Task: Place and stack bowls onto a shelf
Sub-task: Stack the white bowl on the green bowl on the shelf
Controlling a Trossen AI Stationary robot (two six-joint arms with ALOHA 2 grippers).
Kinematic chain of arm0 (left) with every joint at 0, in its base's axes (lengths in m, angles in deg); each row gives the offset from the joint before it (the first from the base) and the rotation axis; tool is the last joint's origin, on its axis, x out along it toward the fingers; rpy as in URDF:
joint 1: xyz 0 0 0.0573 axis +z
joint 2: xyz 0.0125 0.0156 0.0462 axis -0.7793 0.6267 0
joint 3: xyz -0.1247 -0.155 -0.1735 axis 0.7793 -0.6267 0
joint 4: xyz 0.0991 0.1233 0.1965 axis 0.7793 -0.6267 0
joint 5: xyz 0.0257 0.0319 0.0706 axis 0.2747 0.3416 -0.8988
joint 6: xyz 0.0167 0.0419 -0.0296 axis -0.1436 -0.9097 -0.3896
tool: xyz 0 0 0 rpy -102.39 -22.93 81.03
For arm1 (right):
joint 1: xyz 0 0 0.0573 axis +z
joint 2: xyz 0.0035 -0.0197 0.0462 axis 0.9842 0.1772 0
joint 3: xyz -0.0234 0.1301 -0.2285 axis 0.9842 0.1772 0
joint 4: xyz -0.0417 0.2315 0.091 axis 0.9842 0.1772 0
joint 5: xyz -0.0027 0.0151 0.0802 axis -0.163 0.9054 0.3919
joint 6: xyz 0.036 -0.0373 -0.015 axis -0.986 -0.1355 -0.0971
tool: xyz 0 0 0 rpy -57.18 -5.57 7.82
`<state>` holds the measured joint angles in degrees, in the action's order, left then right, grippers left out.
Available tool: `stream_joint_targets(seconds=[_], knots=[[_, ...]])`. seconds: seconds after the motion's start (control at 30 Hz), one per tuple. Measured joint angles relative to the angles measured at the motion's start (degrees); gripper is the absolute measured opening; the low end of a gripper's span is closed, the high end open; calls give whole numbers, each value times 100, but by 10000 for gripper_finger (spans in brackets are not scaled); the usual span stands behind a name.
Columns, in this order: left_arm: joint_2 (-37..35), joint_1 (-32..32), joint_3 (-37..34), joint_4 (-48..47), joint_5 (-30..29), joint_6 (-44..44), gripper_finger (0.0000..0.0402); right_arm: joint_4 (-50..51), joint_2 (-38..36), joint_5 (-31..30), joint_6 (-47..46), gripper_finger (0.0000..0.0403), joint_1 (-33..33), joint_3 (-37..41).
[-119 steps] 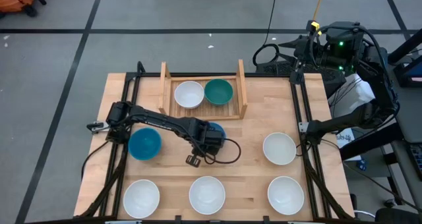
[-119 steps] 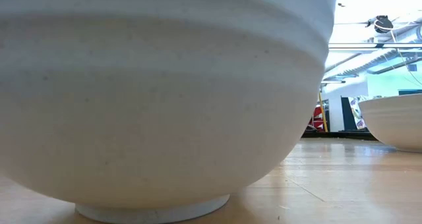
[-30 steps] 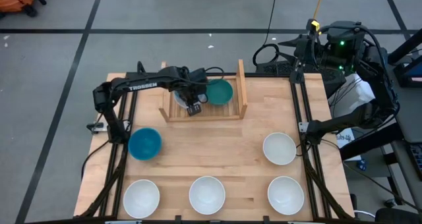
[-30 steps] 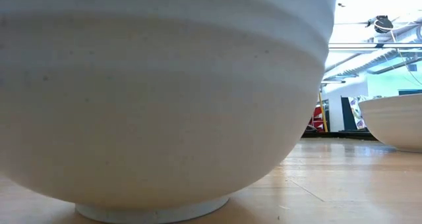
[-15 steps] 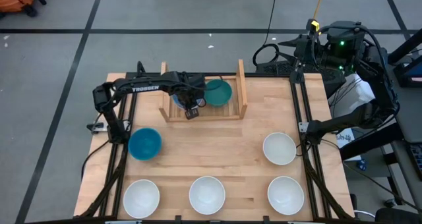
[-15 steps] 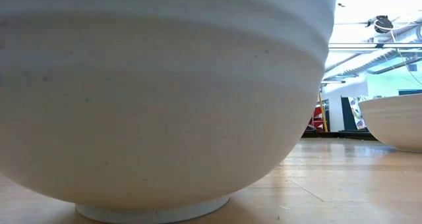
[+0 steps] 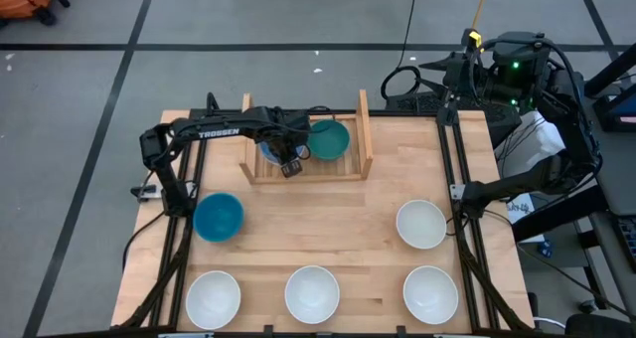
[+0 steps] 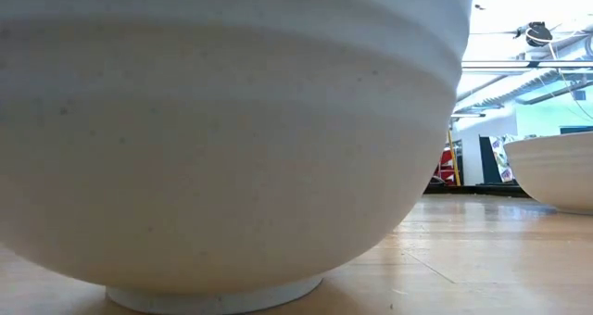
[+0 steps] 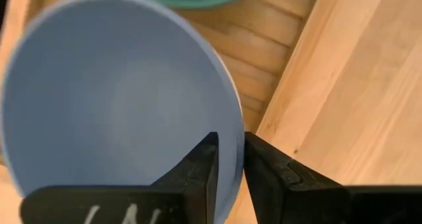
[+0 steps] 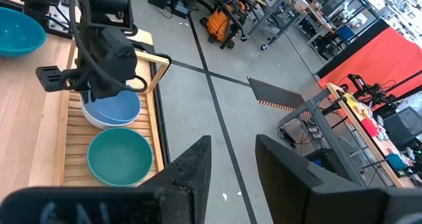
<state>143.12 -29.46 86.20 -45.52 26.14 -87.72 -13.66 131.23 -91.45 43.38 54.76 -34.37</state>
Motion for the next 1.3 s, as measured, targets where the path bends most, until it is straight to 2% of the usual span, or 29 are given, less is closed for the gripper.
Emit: stream_joint_targets(seconds=[0.37, 0.53, 0.77, 1.03, 1.17, 1.3], knots=[[0, -60, 1151, -440, -11, -35, 78, 0, -5, 0, 151, 114, -1, 0], [0, -367, 2229, -1334, 279, -220, 78, 248, -66, 0, 37, 114, 1, -2], [-7, -1089, 3711, -2251, 306, -402, 79, 1185, -268, 0, 2, 114, 0, -2], [-9, -1832, 4745, -2509, 306, -65, 79, 2511, -380, 5, -1354, 114, 0, -2], [-9, -2077, 4936, -2720, 291, 37, 79, 2571, -456, 109, -2165, 114, 0, 185], [-9, -2267, 4940, -2891, 250, 182, 79, 2559, -540, 489, -2431, 114, 2, 522]])
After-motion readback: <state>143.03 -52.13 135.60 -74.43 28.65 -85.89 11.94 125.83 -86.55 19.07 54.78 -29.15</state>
